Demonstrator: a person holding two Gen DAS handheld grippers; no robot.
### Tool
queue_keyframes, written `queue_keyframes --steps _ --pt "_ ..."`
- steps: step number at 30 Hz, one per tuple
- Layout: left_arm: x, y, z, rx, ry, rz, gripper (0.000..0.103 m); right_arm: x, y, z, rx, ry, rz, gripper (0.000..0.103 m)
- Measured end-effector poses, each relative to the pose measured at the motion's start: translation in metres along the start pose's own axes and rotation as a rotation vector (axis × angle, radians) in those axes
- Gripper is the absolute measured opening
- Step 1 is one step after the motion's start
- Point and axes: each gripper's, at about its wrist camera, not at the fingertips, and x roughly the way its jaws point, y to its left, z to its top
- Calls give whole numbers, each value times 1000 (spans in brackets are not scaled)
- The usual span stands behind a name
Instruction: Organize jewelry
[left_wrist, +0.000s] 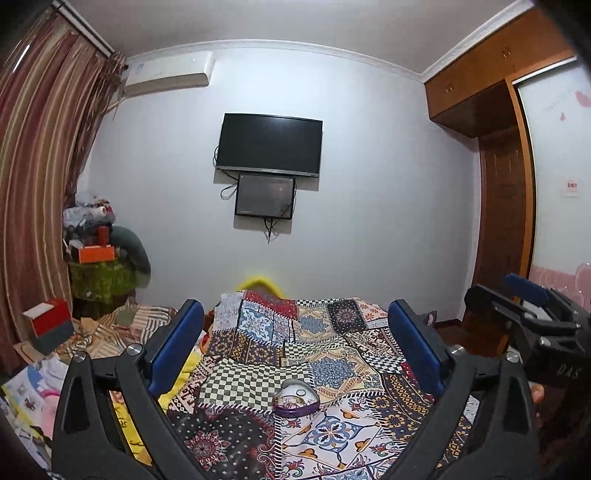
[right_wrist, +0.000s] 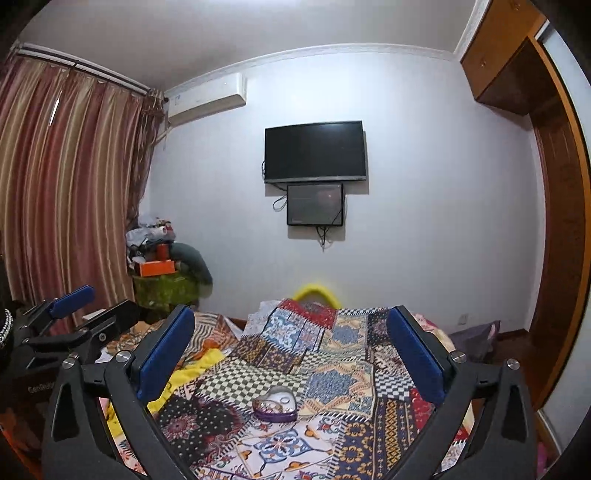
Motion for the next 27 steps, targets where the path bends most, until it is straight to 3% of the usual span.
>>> queue_keyframes --steps 27 --pt "7 -2 -11 3 51 13 102 -6 -7 -8 29 50 11 103"
